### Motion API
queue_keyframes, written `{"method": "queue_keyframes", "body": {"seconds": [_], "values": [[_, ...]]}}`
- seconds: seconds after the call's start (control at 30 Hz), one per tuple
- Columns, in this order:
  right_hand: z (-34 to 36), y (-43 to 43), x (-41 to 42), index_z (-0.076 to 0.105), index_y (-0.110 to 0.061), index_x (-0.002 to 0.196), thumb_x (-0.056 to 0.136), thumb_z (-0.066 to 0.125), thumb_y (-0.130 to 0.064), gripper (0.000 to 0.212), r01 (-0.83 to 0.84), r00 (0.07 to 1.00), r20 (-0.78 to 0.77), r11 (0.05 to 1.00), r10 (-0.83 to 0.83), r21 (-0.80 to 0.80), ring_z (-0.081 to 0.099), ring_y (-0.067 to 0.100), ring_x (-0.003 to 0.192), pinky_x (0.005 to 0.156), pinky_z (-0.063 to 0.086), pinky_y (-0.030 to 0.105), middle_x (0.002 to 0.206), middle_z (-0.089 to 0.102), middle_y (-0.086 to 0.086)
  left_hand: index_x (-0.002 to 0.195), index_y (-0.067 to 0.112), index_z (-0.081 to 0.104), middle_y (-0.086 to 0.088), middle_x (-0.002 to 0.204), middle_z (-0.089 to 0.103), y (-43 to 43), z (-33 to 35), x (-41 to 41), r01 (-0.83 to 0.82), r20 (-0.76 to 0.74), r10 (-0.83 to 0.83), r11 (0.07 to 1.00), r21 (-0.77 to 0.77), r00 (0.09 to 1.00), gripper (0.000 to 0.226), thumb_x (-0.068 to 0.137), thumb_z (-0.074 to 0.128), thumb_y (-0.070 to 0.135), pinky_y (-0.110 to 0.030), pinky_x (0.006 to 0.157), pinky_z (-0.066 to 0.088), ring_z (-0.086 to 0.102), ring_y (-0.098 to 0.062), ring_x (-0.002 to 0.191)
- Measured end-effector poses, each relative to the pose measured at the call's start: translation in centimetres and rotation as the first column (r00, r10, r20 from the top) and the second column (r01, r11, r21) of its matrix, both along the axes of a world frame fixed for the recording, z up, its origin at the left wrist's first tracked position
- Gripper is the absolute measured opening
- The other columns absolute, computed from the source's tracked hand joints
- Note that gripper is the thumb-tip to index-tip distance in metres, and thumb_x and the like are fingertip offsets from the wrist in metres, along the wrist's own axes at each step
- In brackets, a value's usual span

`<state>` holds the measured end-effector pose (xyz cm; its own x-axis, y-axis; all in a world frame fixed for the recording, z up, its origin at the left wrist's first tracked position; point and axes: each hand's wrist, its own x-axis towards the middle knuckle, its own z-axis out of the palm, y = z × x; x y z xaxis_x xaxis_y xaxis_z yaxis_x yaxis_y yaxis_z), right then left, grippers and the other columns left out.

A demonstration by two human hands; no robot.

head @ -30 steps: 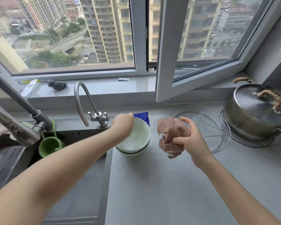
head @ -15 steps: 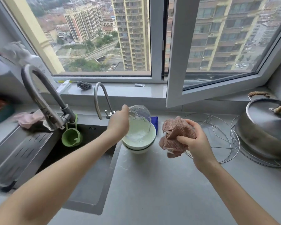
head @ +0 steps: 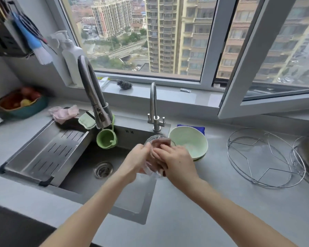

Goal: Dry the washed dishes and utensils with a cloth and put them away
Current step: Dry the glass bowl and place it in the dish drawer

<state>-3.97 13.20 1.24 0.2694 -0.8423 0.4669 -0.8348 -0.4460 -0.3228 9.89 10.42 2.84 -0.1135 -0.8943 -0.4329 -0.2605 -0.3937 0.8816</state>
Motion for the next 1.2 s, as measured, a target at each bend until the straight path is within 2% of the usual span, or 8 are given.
{"method": "queue_keyframes", "body": {"seconds": [0.23, 0.4, 0.53, 0.63, 0.77, 0.87, 1.03, 1.2], "values": [[1.7, 0.1, 6.4, 0.07, -0.025, 0.097, 0.091, 0.052, -0.017, 0.02, -0.353, 0.93, 0.214, 0.571, 0.298, 0.741, 0.048, 0.022, 0.067, 0.07, 0.044, 0.027, 0.063, 0.06, -0.004, 0.075, 0.01, 0.059, -0.008, 0.069, 0.058, -1.2, -1.9, 8.0, -0.031, -0.12, 0.033, 0.999, 0.019, 0.992, 0.03, 0.097, 0.048, 0.028, -0.028, 0.059, 0.047, 0.056, -0.016, 0.057], [0.9, -1.6, 7.6, 0.07, -0.027, 0.102, 0.084, 0.053, -0.012, 0.029, -0.243, 0.644, -0.598, 0.868, 0.478, 0.433, 0.061, 0.024, 0.11, 0.105, 0.034, 0.043, 0.105, 0.07, -0.006, 0.093, 0.011, 0.064, -0.014, 0.074, 0.065, -1.9, -2.6, 11.3, 0.219, -0.089, -0.214, 0.974, 0.053, 0.973, 0.034, 0.096, 0.046, 0.04, -0.028, 0.052, 0.049, 0.063, -0.027, 0.056], [0.9, -1.9, 9.1, 0.06, -0.026, 0.126, 0.08, 0.059, -0.019, 0.047, -0.279, 0.662, -0.657, 0.933, 0.36, 0.229, 0.053, 0.022, 0.126, 0.109, 0.03, 0.06, 0.127, 0.063, -0.006, 0.108, 0.004, 0.066, -0.028, 0.106, 0.067, -3.0, -1.8, 13.1, 0.262, -0.19, -0.246, 0.963, 0.064, 0.95, 0.059, 0.08, 0.058, 0.054, -0.066, 0.086, 0.046, 0.063, -0.048, 0.098], [2.0, -1.0, 10.7, 0.053, -0.025, 0.13, 0.088, 0.055, -0.024, 0.042, -0.076, 0.666, -0.65, 0.9, 0.366, 0.429, 0.049, 0.027, 0.122, 0.106, 0.03, 0.052, 0.129, 0.059, -0.003, 0.094, 0.002, 0.066, -0.022, 0.082, 0.068, -3.8, -1.7, 13.1, 0.201, -0.104, -0.191, 0.975, 0.091, 0.976, 0.048, 0.091, 0.05, 0.048, -0.041, 0.057, 0.057, 0.068, -0.03, 0.062], [3.4, 0.4, 10.6, 0.059, -0.022, 0.077, 0.098, 0.042, -0.041, 0.034, 0.02, 0.863, -0.406, 0.783, 0.3, 0.621, 0.052, 0.021, 0.091, 0.078, 0.033, 0.035, 0.082, 0.064, 0.0, 0.106, 0.003, 0.058, -0.01, 0.066, 0.055, -3.2, -2.2, 12.5, 0.244, -0.031, -0.242, 0.954, 0.174, 0.97, 0.042, 0.1, 0.037, 0.038, -0.012, 0.031, 0.034, 0.051, -0.008, 0.029], [4.0, 2.0, 9.0, 0.058, -0.014, 0.062, 0.093, 0.056, -0.035, 0.038, 0.019, 0.983, 0.119, 0.723, -0.139, 0.691, 0.053, 0.015, 0.063, 0.065, 0.04, 0.036, 0.061, 0.058, 0.001, 0.108, 0.007, 0.054, -0.009, 0.067, 0.055, -2.6, -3.2, 12.2, 0.259, -0.102, -0.245, 0.951, 0.171, 0.964, 0.039, 0.101, 0.033, 0.04, -0.017, 0.039, 0.04, 0.056, -0.014, 0.038], [5.1, 4.5, 5.6, 0.062, -0.018, 0.07, 0.083, 0.05, -0.055, 0.041, 0.457, 0.658, 0.449, 0.794, -0.605, 0.401, 0.052, 0.021, 0.054, 0.052, 0.039, 0.032, 0.058, 0.06, -0.003, 0.109, 0.013, 0.048, -0.01, 0.072, 0.055, -3.2, -3.7, 12.6, 0.143, -0.124, -0.129, 0.984, 0.109, 0.984, 0.034, 0.101, 0.031, 0.041, -0.026, 0.047, 0.049, 0.06, -0.019, 0.04], [5.1, 3.3, 8.1, 0.051, -0.022, 0.074, 0.093, 0.049, -0.033, 0.022, 0.574, 0.339, 0.777, 0.771, -0.53, 0.276, 0.047, 0.012, 0.061, 0.059, 0.039, 0.027, 0.067, 0.05, -0.004, 0.108, 0.014, 0.048, -0.011, 0.074, 0.055, -2.8, -3.4, 11.6, 0.175, -0.116, -0.161, 0.977, 0.122, 0.98, 0.036, 0.1, 0.031, 0.044, -0.031, 0.055, 0.049, 0.06, -0.026, 0.049]]}}
